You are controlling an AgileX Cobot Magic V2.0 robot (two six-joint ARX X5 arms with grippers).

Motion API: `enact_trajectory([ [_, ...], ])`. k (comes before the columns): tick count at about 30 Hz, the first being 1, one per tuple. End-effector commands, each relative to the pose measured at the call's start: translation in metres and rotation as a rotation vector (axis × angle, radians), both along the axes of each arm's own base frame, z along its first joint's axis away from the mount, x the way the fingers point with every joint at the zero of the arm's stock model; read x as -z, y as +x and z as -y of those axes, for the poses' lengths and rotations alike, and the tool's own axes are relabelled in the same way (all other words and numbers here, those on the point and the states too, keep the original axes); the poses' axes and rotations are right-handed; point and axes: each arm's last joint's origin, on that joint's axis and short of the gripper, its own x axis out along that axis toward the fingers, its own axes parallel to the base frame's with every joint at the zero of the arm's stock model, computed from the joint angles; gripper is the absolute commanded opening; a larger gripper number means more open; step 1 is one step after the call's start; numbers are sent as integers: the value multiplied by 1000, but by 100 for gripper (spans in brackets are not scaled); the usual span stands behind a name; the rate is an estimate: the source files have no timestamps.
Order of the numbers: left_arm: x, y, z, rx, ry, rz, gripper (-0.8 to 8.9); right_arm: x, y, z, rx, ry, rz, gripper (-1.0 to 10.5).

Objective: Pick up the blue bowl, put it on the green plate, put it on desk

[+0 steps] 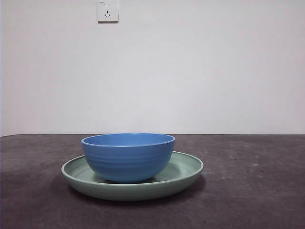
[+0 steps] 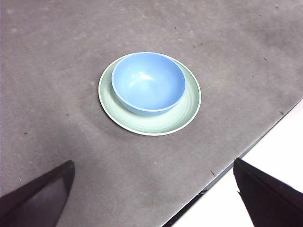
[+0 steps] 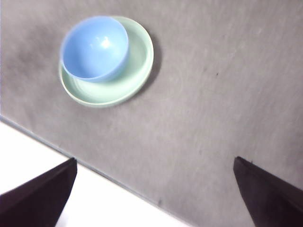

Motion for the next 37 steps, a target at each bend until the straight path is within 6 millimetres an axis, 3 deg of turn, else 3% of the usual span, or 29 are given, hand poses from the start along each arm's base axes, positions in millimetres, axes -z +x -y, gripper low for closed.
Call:
enact_trajectory([
  [1, -2, 0, 1, 7, -12, 4, 656, -1, -13, 7, -6, 2, 8, 599],
  [7, -3, 0, 1, 7, -17, 9, 655, -1, -21, 12, 12, 33, 21, 599],
  [9, -3, 0, 1, 7, -16, 9, 612, -1, -21, 12, 15, 36, 20, 599],
  [10, -3, 0, 1, 7, -16, 8, 518, -1, -21, 12, 15, 36, 21, 571],
  [11, -2, 0, 1, 8, -14, 8, 357, -1, -21, 12, 15, 37, 21, 433],
  [13, -2, 0, 1, 12, -10, 12, -15, -1, -21, 12, 16, 36, 24, -1],
  [14, -3, 0, 1, 12, -12, 13, 32, -2, -21, 12, 17, 35, 29, 33],
  [37, -1, -1, -1, 4, -32, 35, 7, -3, -20, 12, 18, 45, 42, 31],
])
